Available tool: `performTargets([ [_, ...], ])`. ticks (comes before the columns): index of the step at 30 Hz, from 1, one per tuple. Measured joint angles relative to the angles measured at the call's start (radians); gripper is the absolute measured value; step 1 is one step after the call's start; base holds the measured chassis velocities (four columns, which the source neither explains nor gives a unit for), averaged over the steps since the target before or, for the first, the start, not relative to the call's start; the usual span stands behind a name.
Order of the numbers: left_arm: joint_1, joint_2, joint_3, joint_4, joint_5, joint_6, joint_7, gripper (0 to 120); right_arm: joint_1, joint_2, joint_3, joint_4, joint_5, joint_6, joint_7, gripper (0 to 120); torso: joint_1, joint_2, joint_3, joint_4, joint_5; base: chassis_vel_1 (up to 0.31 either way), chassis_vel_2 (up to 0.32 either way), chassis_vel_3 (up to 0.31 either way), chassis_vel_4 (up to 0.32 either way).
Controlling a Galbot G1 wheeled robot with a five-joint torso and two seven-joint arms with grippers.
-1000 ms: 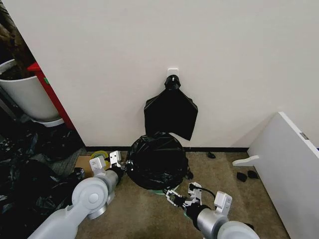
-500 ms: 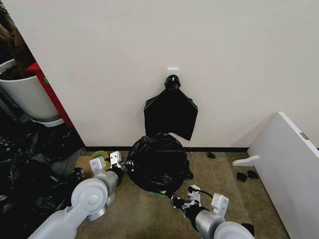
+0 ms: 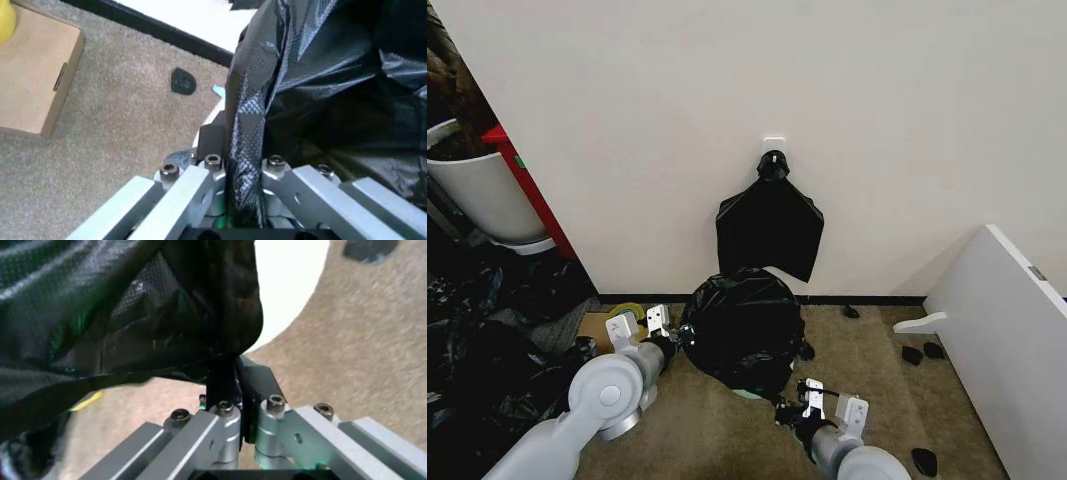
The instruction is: Place the garbage bag over the trash bin.
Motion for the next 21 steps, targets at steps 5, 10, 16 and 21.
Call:
performTargets([
  [5, 0.001, -0.003, 0.002, 0.002, 0.000, 0.005, 0.000, 1, -0.010, -0.009, 0.001, 0.007, -0.031, 0.006, -0.010, 0, 0.000, 0.000, 0.000, 0.0000, 0.0001, 0.000, 0.000, 0.000, 0.000],
  [10, -0.012, -0.009, 0.008, 0.024, 0.005, 0.002, -0.001, 1, -0.062, -0.037, 0.011, 0.069, -0.054, 0.009, -0.029, 13, 0.000, 0.000, 0.000, -0.0001, 0.0000, 0.000, 0.000, 0.000, 0.000],
  [16, -0.033, -0.013, 0.011, 0.052, 0.006, -0.009, -0.003, 1, -0.129, -0.071, 0.027, 0.176, -0.062, -0.018, -0.043, 34, 0.000, 0.000, 0.000, -0.0001, 0.0001, 0.000, 0.000, 0.000, 0.000],
  [21, -0.038, -0.017, 0.022, 0.059, 0.035, -0.018, 0.008, 1, -0.194, -0.107, 0.051, 0.276, -0.091, -0.104, 0.004, 53, 0.000, 0.000, 0.000, -0.0003, 0.0000, 0.000, 0.000, 0.000, 0.000],
])
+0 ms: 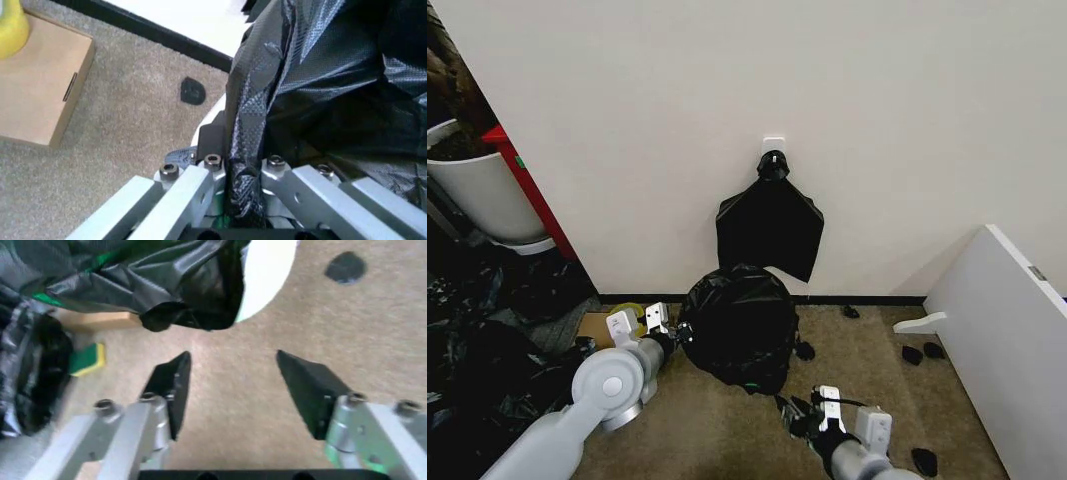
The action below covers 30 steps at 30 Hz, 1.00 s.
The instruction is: Place the garbage bag over the trash bin.
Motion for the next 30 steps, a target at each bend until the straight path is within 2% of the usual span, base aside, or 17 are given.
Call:
performTargets([
  [2, 0.006, -0.001, 0.004, 0.000, 0.021, -0.001, 0.010, 1, -0.005, -0.004, 0.008, 0.013, 0.000, -0.004, 0.011, 56, 0.000, 0.000, 0.000, -0.0002, 0.0000, 0.000, 0.000, 0.000, 0.000],
  [4, 0.040, -0.002, 0.021, -0.013, 0.116, -0.010, 0.061, 1, -0.004, -0.017, 0.033, 0.052, 0.001, -0.001, 0.030, 66, 0.000, 0.000, 0.000, 0.0001, 0.0000, 0.000, 0.000, 0.000, 0.000],
  [5, 0.040, -0.002, 0.021, -0.013, 0.116, -0.010, 0.061, 1, -0.004, -0.017, 0.033, 0.052, 0.001, -0.001, 0.030, 66, 0.000, 0.000, 0.000, 0.0001, 0.0000, 0.000, 0.000, 0.000, 0.000],
  [8, 0.077, -0.002, 0.037, -0.031, 0.191, -0.019, 0.103, 1, 0.008, -0.033, 0.053, 0.085, -0.014, 0.012, 0.011, 55, 0.000, 0.000, 0.000, 0.0001, 0.0000, 0.000, 0.000, 0.000, 0.000],
  [10, 0.088, -0.002, 0.043, -0.037, 0.215, -0.021, 0.114, 1, 0.013, -0.038, 0.056, 0.092, -0.018, 0.015, 0.004, 53, 0.000, 0.000, 0.000, 0.0001, 0.0000, 0.000, 0.000, 0.000, 0.000],
  [13, 0.145, -0.003, 0.067, -0.055, 0.381, -0.043, 0.177, 1, 0.054, -0.075, 0.063, 0.105, -0.029, 0.012, -0.053, 35, 0.000, 0.000, 0.000, 0.0003, 0.0000, 0.000, 0.000, 0.000, 0.000],
  [14, 0.145, -0.003, 0.067, -0.055, 0.381, -0.043, 0.177, 1, 0.054, -0.075, 0.063, 0.105, -0.029, 0.012, -0.053, 35, 0.000, 0.000, 0.000, 0.0003, 0.0000, 0.000, 0.000, 0.000, 0.000],
  [17, 0.156, -0.003, 0.096, -0.062, 0.462, -0.058, 0.189, 1, 0.099, -0.121, 0.035, 0.105, -0.034, -0.072, -0.065, 20, 0.000, 0.000, 0.000, 0.0002, 0.0001, 0.000, 0.000, 0.000, 0.000],
  [19, 0.153, -0.004, 0.101, -0.061, 0.470, -0.060, 0.189, 1, 0.103, -0.128, 0.032, 0.105, -0.042, -0.077, -0.068, 18, 0.000, 0.000, 0.000, 0.0002, 0.0002, 0.000, 0.000, 0.000, 0.000],
  [21, 0.136, -0.006, 0.128, -0.053, 0.501, -0.069, 0.188, 1, 0.137, -0.161, 0.024, 0.105, -0.047, -0.082, -0.070, 5, 0.000, 0.000, 0.000, 0.0000, 0.0001, 0.000, 0.000, 0.000, 0.000],
  [22, 0.136, -0.006, 0.128, -0.053, 0.501, -0.069, 0.188, 1, 0.137, -0.161, 0.024, 0.105, -0.047, -0.082, -0.070, 5, 0.000, 0.000, 0.000, 0.0000, 0.0001, 0.000, 0.000, 0.000, 0.000],
  [23, 0.128, -0.008, 0.144, -0.050, 0.517, -0.075, 0.188, 1, 0.173, -0.174, 0.015, 0.104, -0.050, -0.078, -0.070, 0, 0.000, 0.000, 0.000, 0.0000, 0.0001, 0.000, 0.000, 0.000, 0.000],
  [27, 0.089, -0.017, 0.198, -0.030, 0.564, -0.078, 0.184, 1, 0.317, -0.189, -0.048, 0.099, -0.050, -0.097, -0.066, 0, 0.000, 0.000, 0.000, 0.0001, 0.0001, 0.000, 0.000, 0.000, 0.000],
  [29, 0.079, -0.020, 0.206, -0.026, 0.571, -0.078, 0.181, 1, 0.343, -0.190, -0.066, 0.093, -0.050, -0.099, -0.065, 0, 0.000, 0.000, 0.000, 0.0001, 0.0001, 0.000, 0.000, 0.000, 0.000],
  [30, 0.053, -0.029, 0.224, -0.016, 0.584, -0.075, 0.173, 1, 0.404, -0.188, -0.112, 0.071, -0.051, -0.102, -0.060, 0, 0.000, 0.000, 0.000, 0.0003, 0.0001, 0.000, 0.000, 0.000, 0.000],
])
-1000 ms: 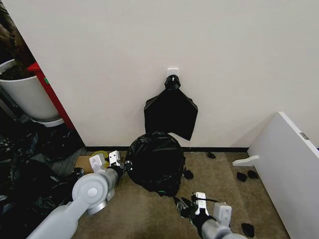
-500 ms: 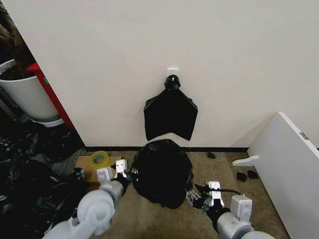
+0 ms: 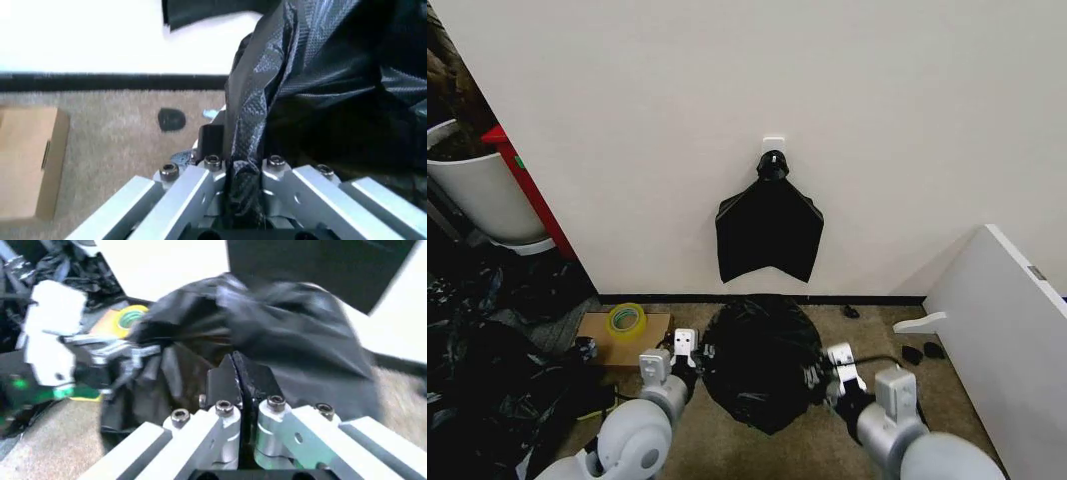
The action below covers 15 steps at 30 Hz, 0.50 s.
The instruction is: Place the garbage bag over the trash bin.
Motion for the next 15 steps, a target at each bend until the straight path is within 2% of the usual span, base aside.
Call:
performTargets([
  [3, -0.052, -0.025, 0.030, 0.019, 0.015, 0.010, -0.026, 1, 0.135, 0.026, -0.115, -0.079, 0.020, -0.002, 0.033, 0, 0.000, 0.000, 0.000, -0.0001, -0.0001, 0.000, 0.000, 0.000, 0.000],
  [4, -0.052, -0.025, 0.030, 0.019, 0.015, 0.010, -0.026, 1, 0.135, 0.026, -0.115, -0.079, 0.020, -0.002, 0.033, 0, 0.000, 0.000, 0.000, -0.0001, -0.0001, 0.000, 0.000, 0.000, 0.000],
  [8, -0.082, -0.050, 0.052, 0.040, 0.049, 0.017, -0.044, 1, 0.289, 0.100, -0.267, -0.257, 0.097, -0.003, 0.145, 0, 0.000, 0.000, 0.000, -0.0001, -0.0001, 0.000, 0.000, 0.000, 0.000],
  [9, -0.082, -0.050, 0.052, 0.040, 0.049, 0.017, -0.044, 1, 0.289, 0.100, -0.267, -0.257, 0.097, -0.003, 0.145, 0, 0.000, 0.000, 0.000, -0.0001, -0.0001, 0.000, 0.000, 0.000, 0.000],
  [12, -0.056, -0.045, 0.047, 0.040, 0.078, 0.014, -0.044, 1, 0.373, 0.164, -0.355, -0.370, 0.196, -0.003, 0.330, 0, 0.000, 0.000, 0.000, 0.0001, -0.0003, 0.000, 0.000, 0.000, 0.000],
  [15, -0.031, -0.037, 0.037, 0.030, 0.113, 0.005, -0.030, 1, 0.425, 0.198, -0.388, -0.443, 0.209, -0.002, 0.408, 0, 0.000, 0.000, 0.000, 0.0000, -0.0003, 0.000, 0.000, 0.000, 0.000],
])
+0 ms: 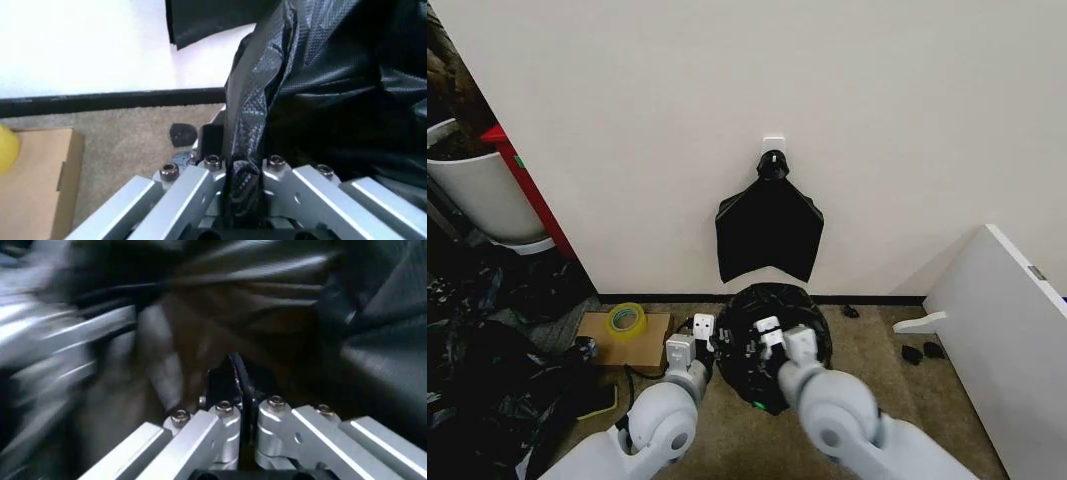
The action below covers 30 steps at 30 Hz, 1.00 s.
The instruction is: Place the garbage bag over the trash bin.
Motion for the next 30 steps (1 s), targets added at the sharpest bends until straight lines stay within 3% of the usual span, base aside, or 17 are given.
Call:
performTargets([
  [8, 0.034, 0.006, -0.012, -0.026, 0.034, -0.013, 0.022, 1, 0.058, 0.049, -0.048, -0.134, -0.033, 0.001, 0.033, 0, 0.000, 0.000, 0.000, -0.0002, -0.0001, 0.000, 0.000, 0.000, 0.000],
  [17, 0.087, 0.014, -0.038, -0.068, 0.050, -0.025, 0.037, 1, 0.073, 0.082, -0.040, -0.320, -0.156, 0.003, -0.047, 0, 0.000, 0.000, 0.000, -0.0002, -0.0001, 0.000, 0.000, 0.000, 0.000],
  [30, 0.101, 0.025, -0.048, -0.078, 0.051, -0.030, 0.045, 1, 0.085, 0.107, -0.065, -0.294, -0.150, 0.003, -0.088, 0, 0.000, 0.000, 0.000, -0.0001, 0.0000, 0.000, 0.000, 0.000, 0.000],
])
